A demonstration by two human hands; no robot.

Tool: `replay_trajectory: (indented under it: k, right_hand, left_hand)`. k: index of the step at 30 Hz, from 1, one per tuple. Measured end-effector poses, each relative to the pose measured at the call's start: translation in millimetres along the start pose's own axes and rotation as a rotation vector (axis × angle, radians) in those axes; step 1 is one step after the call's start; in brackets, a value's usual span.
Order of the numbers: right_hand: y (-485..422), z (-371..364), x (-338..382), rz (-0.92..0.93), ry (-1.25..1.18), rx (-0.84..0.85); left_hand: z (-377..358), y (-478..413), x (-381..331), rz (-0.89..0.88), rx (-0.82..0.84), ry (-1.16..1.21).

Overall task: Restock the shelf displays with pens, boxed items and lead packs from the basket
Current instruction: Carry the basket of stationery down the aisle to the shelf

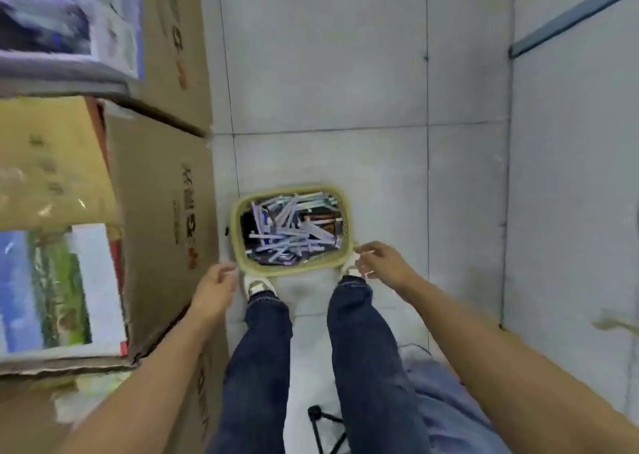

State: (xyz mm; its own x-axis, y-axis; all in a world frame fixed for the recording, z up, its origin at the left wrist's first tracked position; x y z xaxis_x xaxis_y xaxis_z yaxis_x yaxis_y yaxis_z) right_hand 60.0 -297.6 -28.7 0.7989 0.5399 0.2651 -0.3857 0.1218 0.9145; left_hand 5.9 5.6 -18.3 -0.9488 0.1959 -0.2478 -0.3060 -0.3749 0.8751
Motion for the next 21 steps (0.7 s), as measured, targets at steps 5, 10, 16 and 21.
replay_trajectory:
  k: [5,10,16,21]
  right_hand:
    - [-140,-36,-30,-0.046,-0.015,-0.078]
    - [-228,-67,-59,-0.046,-0.056,-0.216]
    - [-251,-71,-72,-0.002,-0.103,-0.268]
    - [-210,-43,-53,0.002,-0.086,-0.288]
  left_hand:
    - [-60,-130,30,0.068,-0.171,-0.030]
    - [-85,-229,62,0.256,-0.271,0.011]
    - [-91,-258,80,0.264,-0.174,0.191]
    - [-69,-209,53,0.201,-0.274,0.200]
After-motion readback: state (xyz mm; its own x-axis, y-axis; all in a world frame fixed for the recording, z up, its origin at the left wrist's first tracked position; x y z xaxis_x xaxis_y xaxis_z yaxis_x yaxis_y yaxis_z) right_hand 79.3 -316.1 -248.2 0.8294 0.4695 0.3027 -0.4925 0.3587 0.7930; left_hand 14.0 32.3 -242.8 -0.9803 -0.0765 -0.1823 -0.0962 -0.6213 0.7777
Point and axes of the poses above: each hand's wrist, its own y-axis away from the middle knuckle, its own z-axis out of the back of the hand, x = y × z, the point moved 2 cm from there along -y, towards the middle knuckle, and after that the axes turned 6 degrees about -x, right-handed, at the moved point
